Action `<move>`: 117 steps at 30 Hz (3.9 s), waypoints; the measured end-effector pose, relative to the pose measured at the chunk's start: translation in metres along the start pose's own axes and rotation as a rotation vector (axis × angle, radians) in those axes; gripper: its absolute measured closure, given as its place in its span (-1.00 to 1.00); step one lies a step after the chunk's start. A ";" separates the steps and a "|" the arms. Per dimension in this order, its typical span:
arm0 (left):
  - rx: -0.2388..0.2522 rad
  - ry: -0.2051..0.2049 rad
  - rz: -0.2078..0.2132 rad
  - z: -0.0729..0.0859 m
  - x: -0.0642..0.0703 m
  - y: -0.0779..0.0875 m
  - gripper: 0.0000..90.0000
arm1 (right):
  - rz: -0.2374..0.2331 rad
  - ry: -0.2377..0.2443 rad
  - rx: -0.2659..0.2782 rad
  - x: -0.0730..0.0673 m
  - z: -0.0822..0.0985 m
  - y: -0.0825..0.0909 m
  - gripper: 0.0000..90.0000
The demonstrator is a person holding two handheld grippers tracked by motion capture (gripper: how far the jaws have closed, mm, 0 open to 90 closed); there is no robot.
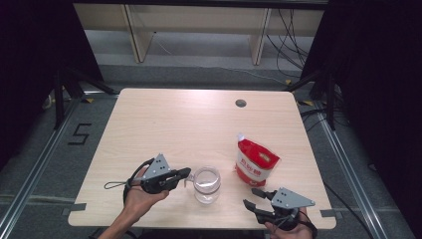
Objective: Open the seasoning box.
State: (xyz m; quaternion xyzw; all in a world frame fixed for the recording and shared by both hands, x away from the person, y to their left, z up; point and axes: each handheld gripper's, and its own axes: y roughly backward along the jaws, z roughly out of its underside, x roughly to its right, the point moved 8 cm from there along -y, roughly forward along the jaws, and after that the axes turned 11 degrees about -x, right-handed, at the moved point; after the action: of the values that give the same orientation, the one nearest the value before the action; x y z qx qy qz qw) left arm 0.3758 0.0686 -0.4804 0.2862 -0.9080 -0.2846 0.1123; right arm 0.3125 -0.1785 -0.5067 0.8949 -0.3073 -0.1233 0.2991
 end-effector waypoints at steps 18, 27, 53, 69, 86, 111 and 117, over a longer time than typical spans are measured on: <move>-0.002 0.003 0.004 0.002 0.001 0.001 0.98 | -0.035 0.081 0.009 -0.022 -0.033 -0.036 0.87; -0.003 0.006 0.006 0.003 0.000 0.001 0.98 | -0.033 0.120 0.018 -0.024 -0.046 -0.045 0.92; 0.019 0.040 0.034 0.013 -0.005 0.014 0.45 | -0.037 0.153 0.062 -0.031 -0.068 -0.052 0.90; -0.080 0.040 0.014 0.063 0.008 0.009 -0.32 | -0.036 0.177 0.076 -0.036 -0.083 -0.050 0.88; -0.121 0.050 -0.027 0.078 0.001 0.007 -0.37 | -0.041 0.233 0.102 -0.049 -0.110 -0.059 0.85; -0.119 0.064 -0.038 0.078 -0.002 0.008 -0.55 | -0.063 0.247 0.098 -0.058 -0.115 -0.068 0.75; -0.107 0.075 -0.007 0.075 0.000 0.010 -0.61 | -0.044 0.225 0.107 -0.047 -0.106 -0.058 0.68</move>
State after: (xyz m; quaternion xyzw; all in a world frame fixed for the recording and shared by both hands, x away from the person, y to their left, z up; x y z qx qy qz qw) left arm 0.3439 0.1093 -0.5351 0.2936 -0.8856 -0.3220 0.1605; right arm 0.3465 -0.0635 -0.4569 0.9245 -0.2580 -0.0121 0.2805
